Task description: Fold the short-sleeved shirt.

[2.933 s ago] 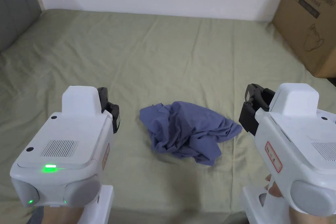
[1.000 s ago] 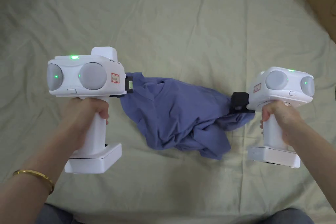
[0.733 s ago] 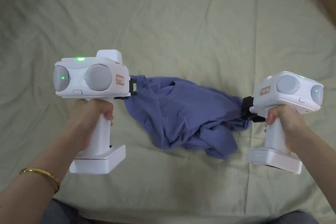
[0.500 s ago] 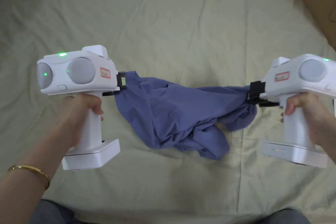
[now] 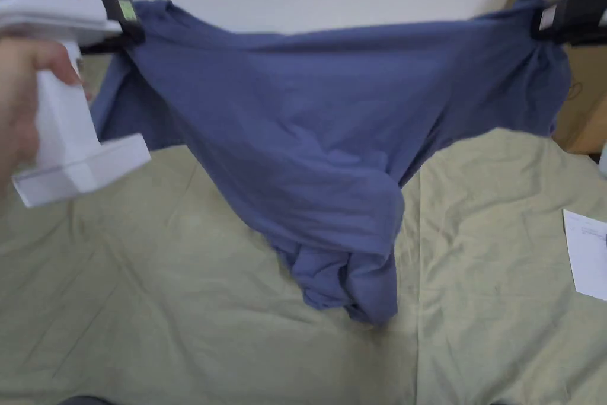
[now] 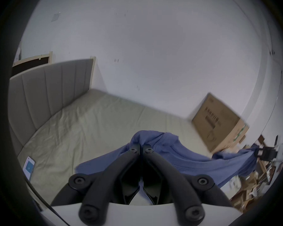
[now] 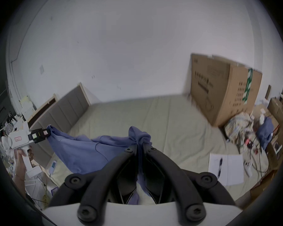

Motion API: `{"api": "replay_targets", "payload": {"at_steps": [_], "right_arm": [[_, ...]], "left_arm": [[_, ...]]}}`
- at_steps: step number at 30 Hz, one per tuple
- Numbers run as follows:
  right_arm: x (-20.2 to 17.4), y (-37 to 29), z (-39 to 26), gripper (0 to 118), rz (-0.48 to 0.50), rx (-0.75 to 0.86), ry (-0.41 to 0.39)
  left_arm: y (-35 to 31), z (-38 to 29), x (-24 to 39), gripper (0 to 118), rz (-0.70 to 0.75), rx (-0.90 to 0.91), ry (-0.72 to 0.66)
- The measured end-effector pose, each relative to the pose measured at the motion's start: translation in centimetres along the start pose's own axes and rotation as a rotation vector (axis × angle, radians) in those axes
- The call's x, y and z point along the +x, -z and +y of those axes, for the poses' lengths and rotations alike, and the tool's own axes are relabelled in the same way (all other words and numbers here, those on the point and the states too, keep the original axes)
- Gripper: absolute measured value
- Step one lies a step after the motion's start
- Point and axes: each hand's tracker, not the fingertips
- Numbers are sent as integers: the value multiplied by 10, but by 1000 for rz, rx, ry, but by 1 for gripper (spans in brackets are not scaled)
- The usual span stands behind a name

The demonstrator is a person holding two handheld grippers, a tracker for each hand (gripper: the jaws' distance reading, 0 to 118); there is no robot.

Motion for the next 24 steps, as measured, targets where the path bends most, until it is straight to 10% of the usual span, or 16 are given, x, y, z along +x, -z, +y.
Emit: {"api": "replay_targets", "payload": {"at_steps": [24], "right_arm": [[-108, 64, 258, 4, -320, 378, -142]], "left_arm": [[65, 239, 112, 0, 169, 369, 190]]}}
